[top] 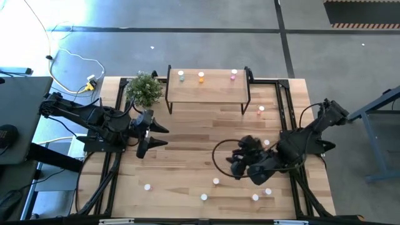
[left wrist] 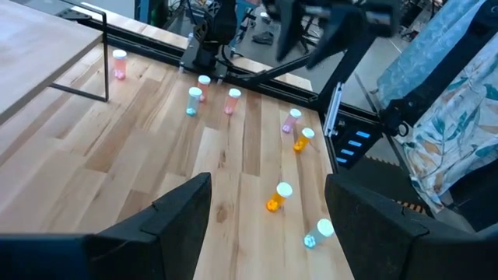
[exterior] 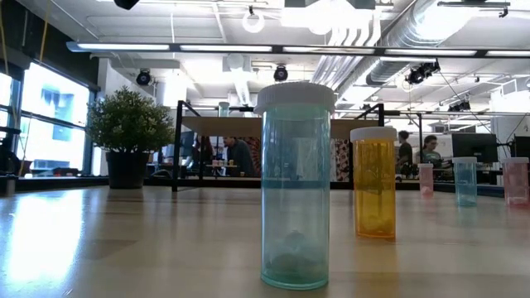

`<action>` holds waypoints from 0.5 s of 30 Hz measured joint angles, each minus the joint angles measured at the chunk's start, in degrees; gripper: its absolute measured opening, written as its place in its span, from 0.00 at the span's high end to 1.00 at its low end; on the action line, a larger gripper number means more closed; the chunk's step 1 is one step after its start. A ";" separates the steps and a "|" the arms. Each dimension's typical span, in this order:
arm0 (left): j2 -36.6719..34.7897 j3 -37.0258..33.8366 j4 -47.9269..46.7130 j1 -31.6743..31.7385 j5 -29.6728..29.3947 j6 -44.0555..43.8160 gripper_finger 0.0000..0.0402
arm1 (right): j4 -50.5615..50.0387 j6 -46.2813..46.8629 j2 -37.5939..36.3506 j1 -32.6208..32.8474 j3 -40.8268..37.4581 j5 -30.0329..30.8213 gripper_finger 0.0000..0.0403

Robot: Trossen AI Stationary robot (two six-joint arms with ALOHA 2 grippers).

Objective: Pick and place medicine bottles onto shelf by color
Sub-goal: Put the middle pink pill bottle on the shelf

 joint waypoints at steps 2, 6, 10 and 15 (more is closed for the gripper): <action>0.00 0.00 0.00 0.00 0.00 0.15 0.39 | -8.35 4.01 -0.01 0.11 2.90 -0.03 0.50; 0.00 0.00 0.02 0.00 -0.05 0.44 0.39 | -21.95 12.90 -0.09 0.74 5.43 0.47 0.50; 0.00 0.00 0.04 0.00 -0.31 0.44 0.39 | -30.19 24.57 -0.09 1.28 2.85 -2.54 0.50; 0.00 0.00 0.04 0.00 -0.34 0.44 0.39 | -32.24 33.75 -0.11 1.33 -1.22 -10.91 0.50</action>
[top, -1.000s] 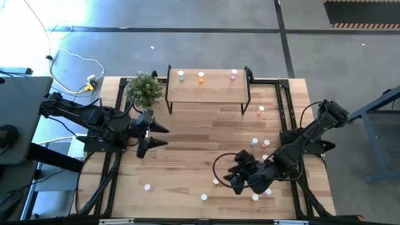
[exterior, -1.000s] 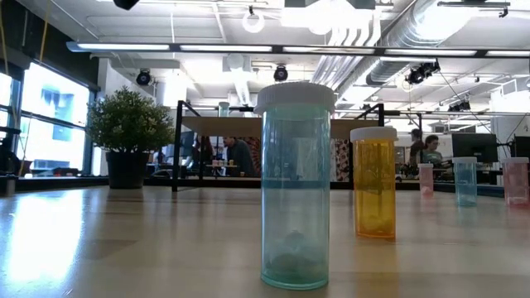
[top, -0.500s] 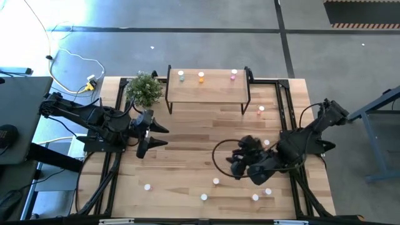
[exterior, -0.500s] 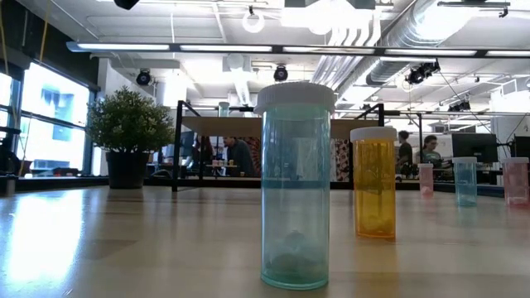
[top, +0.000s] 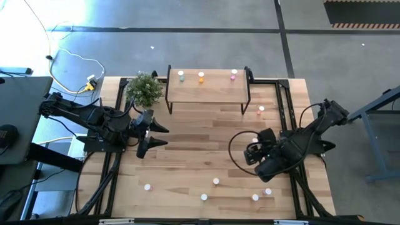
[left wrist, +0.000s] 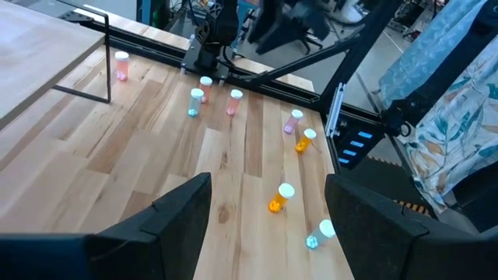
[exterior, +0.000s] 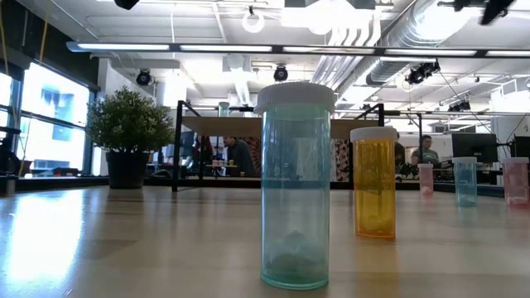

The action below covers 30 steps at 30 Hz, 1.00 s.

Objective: Pick and place medicine bottles onto shelf by color
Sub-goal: Put the middle pink pill bottle on the shelf

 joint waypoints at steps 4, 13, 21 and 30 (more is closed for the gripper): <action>0.00 0.00 0.00 0.00 -0.10 0.00 0.39 | -0.02 3.72 -0.02 0.00 -3.03 -3.94 0.50; 0.00 0.00 0.02 0.00 -0.16 -0.02 0.39 | 4.45 5.82 -0.84 0.59 -11.13 -10.68 0.50; 0.00 0.00 0.06 0.00 -0.38 -0.47 0.39 | 11.05 13.02 -5.99 3.23 -21.05 -11.45 0.50; 0.00 0.00 0.07 -0.01 -0.62 -0.67 0.39 | 17.77 14.14 -8.00 3.69 -28.11 -11.97 0.50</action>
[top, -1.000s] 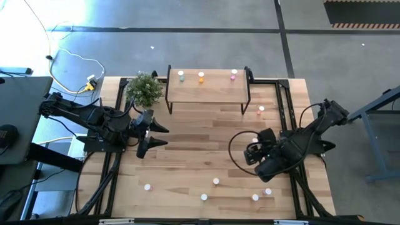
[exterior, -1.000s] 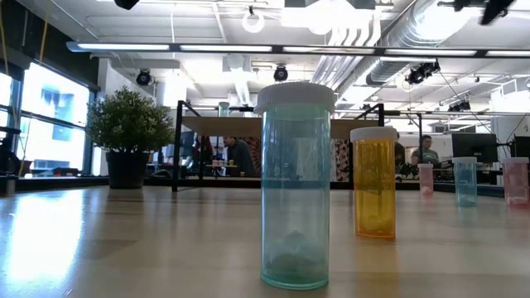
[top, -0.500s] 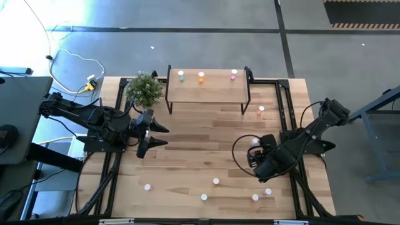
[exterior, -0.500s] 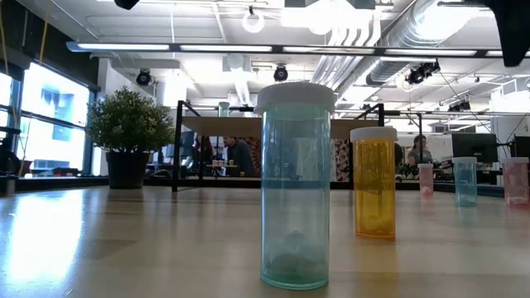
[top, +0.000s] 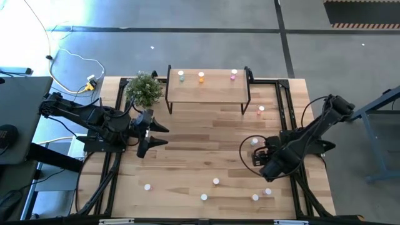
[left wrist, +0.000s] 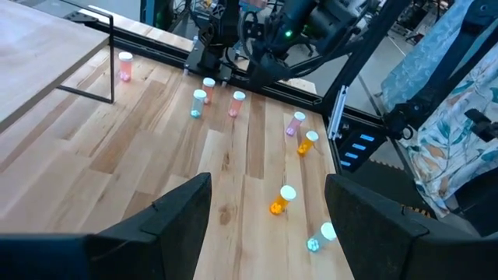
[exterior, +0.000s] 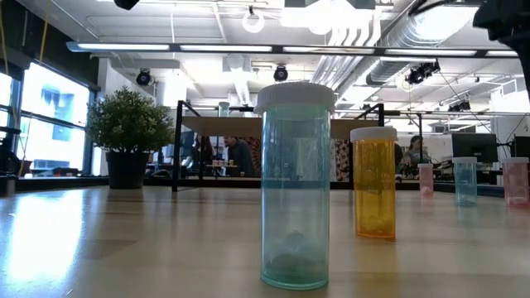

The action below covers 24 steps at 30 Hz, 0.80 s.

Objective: Pick and place medicine bottles onto shelf by color
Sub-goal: Put the middle pink pill bottle on the shelf

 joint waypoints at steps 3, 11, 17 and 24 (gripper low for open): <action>0.00 0.00 0.00 0.01 -0.11 -0.73 0.39 | 2.29 0.15 0.00 0.00 -2.04 -0.22 0.50; 0.00 0.00 -0.01 0.00 -1.44 -0.86 0.39 | 6.73 1.47 0.00 0.00 -7.08 -1.99 0.50; 0.00 0.00 0.00 -0.01 -1.49 -0.86 0.39 | 10.84 1.49 0.00 0.00 -10.28 -1.92 0.50; 0.00 0.00 -0.02 0.01 -1.49 -1.51 0.39 | 15.97 1.44 0.00 0.00 -14.69 -1.49 0.50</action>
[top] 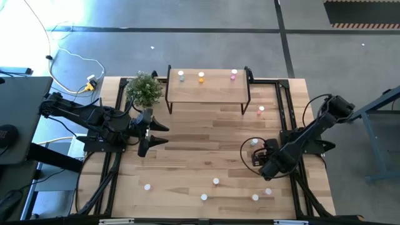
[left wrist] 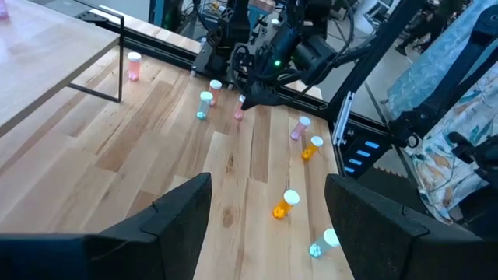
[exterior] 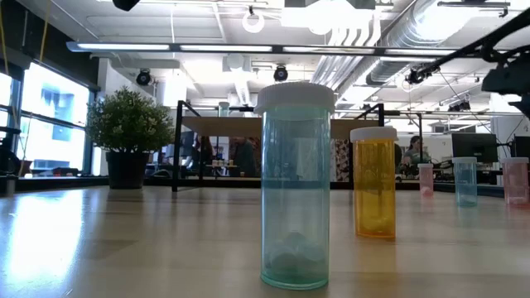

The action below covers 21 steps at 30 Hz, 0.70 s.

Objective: Pick and place medicine bottles onto shelf by color
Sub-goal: Put the middle pink pill bottle on the shelf

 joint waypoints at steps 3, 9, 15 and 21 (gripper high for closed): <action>0.00 0.00 0.00 -0.01 0.00 -0.01 0.39 | 1.10 -0.26 0.00 0.00 -0.78 0.72 0.50; 0.00 0.00 0.00 -0.01 -0.07 -0.58 0.39 | 0.64 -0.30 0.00 -0.04 -0.79 2.32 0.53; 0.00 0.00 0.00 0.01 -1.29 -0.88 0.39 | 0.60 -0.28 0.02 -0.04 -0.79 0.55 0.63; 0.00 0.00 0.00 0.01 -1.37 -0.86 0.39 | 0.18 -0.31 0.02 -0.04 -0.79 0.52 0.71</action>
